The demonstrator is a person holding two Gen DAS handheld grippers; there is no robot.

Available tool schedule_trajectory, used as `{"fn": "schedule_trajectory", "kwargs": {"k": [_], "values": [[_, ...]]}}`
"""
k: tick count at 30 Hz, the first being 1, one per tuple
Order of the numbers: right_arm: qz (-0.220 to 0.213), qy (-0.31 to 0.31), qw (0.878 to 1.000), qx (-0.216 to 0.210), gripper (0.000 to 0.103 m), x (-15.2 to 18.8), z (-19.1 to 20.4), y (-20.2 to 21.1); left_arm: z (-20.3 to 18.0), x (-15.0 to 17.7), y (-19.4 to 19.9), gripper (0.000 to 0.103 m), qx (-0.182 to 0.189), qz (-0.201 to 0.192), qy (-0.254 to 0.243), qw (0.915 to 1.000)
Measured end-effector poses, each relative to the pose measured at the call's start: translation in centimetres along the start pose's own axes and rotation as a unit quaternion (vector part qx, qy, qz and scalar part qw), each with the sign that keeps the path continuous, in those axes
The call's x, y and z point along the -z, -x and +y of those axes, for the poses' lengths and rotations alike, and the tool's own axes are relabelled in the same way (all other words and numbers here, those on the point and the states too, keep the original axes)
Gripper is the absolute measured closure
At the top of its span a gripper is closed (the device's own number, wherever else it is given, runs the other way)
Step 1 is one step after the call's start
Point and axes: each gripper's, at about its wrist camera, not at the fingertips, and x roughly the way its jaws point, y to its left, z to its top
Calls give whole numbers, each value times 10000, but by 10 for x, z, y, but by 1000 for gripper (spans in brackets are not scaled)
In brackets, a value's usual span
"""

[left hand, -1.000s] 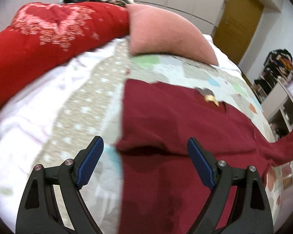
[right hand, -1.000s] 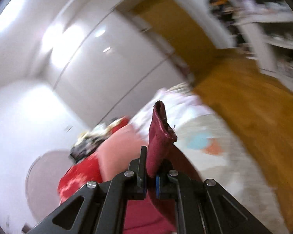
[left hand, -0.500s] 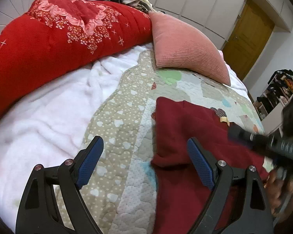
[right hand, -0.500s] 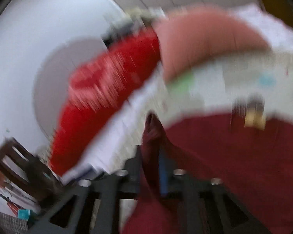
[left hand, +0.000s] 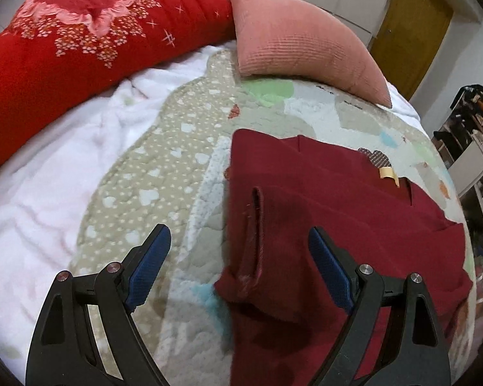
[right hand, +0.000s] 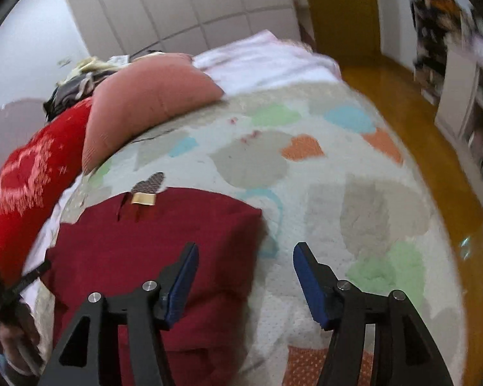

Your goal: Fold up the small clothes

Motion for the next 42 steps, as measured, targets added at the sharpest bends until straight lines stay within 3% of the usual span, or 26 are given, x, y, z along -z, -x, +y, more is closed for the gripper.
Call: {"fn": "schedule_trajectory", "kwargs": {"k": [4, 5, 6, 8, 11, 13, 15, 18, 20, 22, 25, 27, 30, 32, 35, 38, 40, 42], "values": [[466, 34, 9977, -495, 44, 1, -3, -42, -14, -1, -10, 58, -18, 152, -310, 9994], [658, 41, 9961, -589, 54, -1, 3, -58, -17, -1, -12, 67, 14, 193, -343, 9992], [787, 38, 9950, -619, 65, 0, 7, -70, -21, -3, -14, 69, -8, 223, -409, 9989], [548, 210, 9972, -469, 90, -5, 14, -74, -24, -9, -11, 82, -101, 114, -462, 9988], [-170, 243, 9981, -542, 92, -13, 17, -42, -21, -22, 4, 88, -124, -331, -409, 9985], [-578, 274, 9975, -288, 92, -19, 18, -34, -19, -28, 2, 88, -187, -443, -348, 9982], [-406, 235, 9986, -253, 92, -22, 17, -50, -17, -28, -13, 88, -300, -231, -275, 9989], [-77, 288, 9995, 123, 90, -20, 12, -79, -15, -20, -21, 88, -414, -88, -349, 9985], [-64, 93, 9999, 53, 77, -18, 1, -65, -13, -15, -13, 88, -388, -173, -407, 9983], [-206, 65, 9998, -5, 77, -12, -3, -36, -12, -11, -4, 88, -352, -261, -449, 9980], [-258, 676, 9972, -211, 77, 6, 15, -1, -12, -8, 1, 86, -184, -325, -381, 9986], [-26, 1231, 9918, -339, 77, 21, 35, 2, -16, -4, -6, 86, -299, -218, -401, 9985], [407, 1954, 9772, 721, 77, 52, 43, -21, -19, 2, -21, 86, -507, -31, -514, 9974], [486, 1897, 9720, 1300, 77, 61, 25, -33, -17, 5, -27, 85, -532, 71, -600, 9968], [395, 1299, 9864, 924, 77, 57, 7, -16, -12, 3, -19, 76, -509, 94, -527, 9973], [20, 1255, 9898, 679, 77, 55, 17, 16, -6, 6, -3, 68, -381, -53, -338, 9987], [-161, 1335, 9906, 242, 77, 61, 32, 29, -4, 14, 2, 65, -356, -117, -285, 9989], [61, 1523, 9875, -390, 76, 73, 50, 24, -3, 23, 1, 64, -392, -42, -308, 9988]]}}
